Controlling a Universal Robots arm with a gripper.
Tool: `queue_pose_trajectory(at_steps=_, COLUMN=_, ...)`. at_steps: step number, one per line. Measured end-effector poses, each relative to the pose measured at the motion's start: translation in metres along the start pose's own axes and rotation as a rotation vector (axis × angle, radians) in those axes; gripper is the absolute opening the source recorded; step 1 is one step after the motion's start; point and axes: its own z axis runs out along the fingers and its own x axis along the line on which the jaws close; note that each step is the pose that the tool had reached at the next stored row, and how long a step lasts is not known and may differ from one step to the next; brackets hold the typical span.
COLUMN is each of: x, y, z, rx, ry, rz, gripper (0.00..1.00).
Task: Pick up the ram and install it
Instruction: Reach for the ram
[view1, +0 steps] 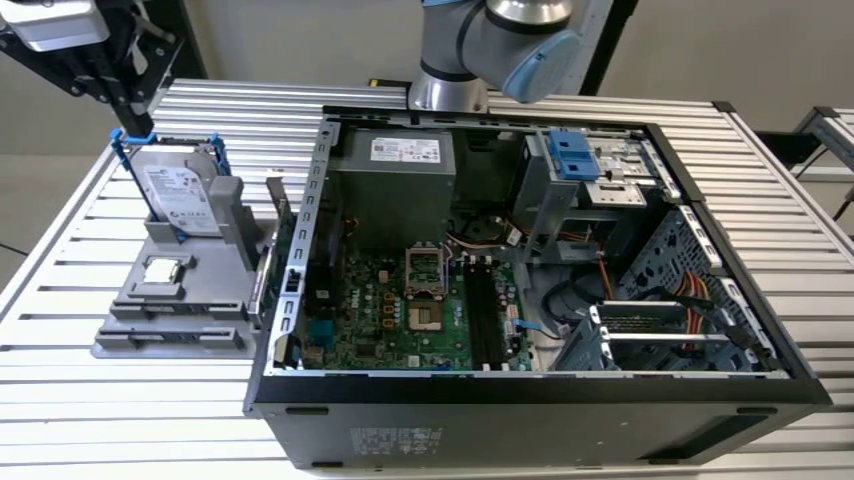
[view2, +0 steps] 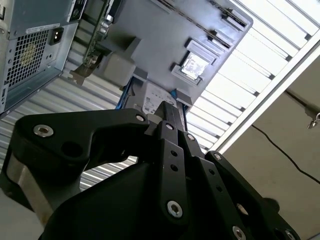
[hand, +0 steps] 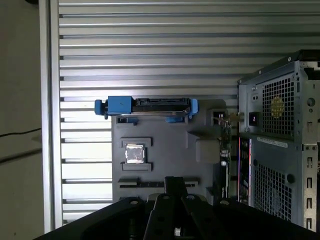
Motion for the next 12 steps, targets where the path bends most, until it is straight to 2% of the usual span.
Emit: queue_pose_trajectory(at_steps=12, x=-0.0002, y=-0.0053, z=-0.0003, rx=0.0, ry=0.0001, rz=0.0, gripper=0.0)
